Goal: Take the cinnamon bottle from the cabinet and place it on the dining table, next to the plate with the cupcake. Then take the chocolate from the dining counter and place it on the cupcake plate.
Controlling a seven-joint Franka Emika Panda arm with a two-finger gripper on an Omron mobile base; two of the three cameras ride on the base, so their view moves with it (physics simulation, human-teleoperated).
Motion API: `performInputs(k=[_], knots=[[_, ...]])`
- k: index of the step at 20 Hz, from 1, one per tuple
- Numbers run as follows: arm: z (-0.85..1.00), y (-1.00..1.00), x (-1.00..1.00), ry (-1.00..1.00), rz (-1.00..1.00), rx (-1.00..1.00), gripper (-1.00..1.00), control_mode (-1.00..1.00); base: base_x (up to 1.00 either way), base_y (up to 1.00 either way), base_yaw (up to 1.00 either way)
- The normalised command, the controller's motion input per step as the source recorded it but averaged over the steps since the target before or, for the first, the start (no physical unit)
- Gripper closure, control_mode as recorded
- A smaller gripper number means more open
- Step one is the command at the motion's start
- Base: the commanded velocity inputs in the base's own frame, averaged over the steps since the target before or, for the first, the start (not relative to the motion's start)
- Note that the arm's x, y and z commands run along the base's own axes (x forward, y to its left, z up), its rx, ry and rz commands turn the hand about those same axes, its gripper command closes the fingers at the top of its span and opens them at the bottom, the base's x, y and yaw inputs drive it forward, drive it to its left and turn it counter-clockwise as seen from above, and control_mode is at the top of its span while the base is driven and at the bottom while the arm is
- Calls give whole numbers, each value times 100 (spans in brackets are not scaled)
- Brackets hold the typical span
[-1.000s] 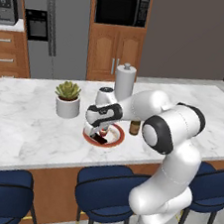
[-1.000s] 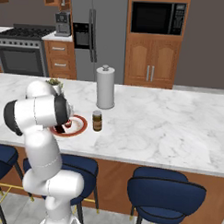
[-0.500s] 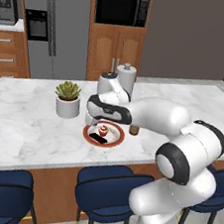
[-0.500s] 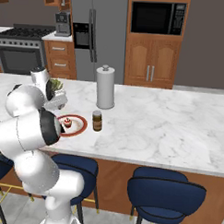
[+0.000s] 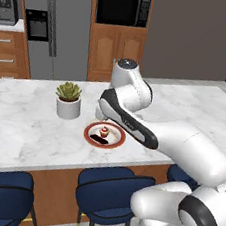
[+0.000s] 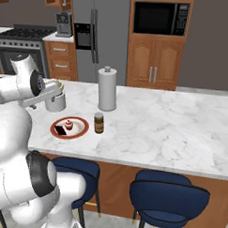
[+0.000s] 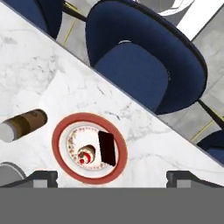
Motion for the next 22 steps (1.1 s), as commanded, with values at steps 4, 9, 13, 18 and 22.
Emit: performInputs(k=[4, 9, 13, 18, 22], knots=[[98, -47, -91, -9, 0, 1, -100, -100, 0, 0, 0], [64, -50, -83, -8, -2, 3, -100, -100, 0, 0, 0], [12, -54, -67, -18, -7, 3, -100, -100, 0, 0, 0], [-3, -18, -27, -9, -5, 4, -100, -100, 0, 0, 0], [0, 0, 0, 0, 0, 0, -100, -100, 0, 0, 0]])
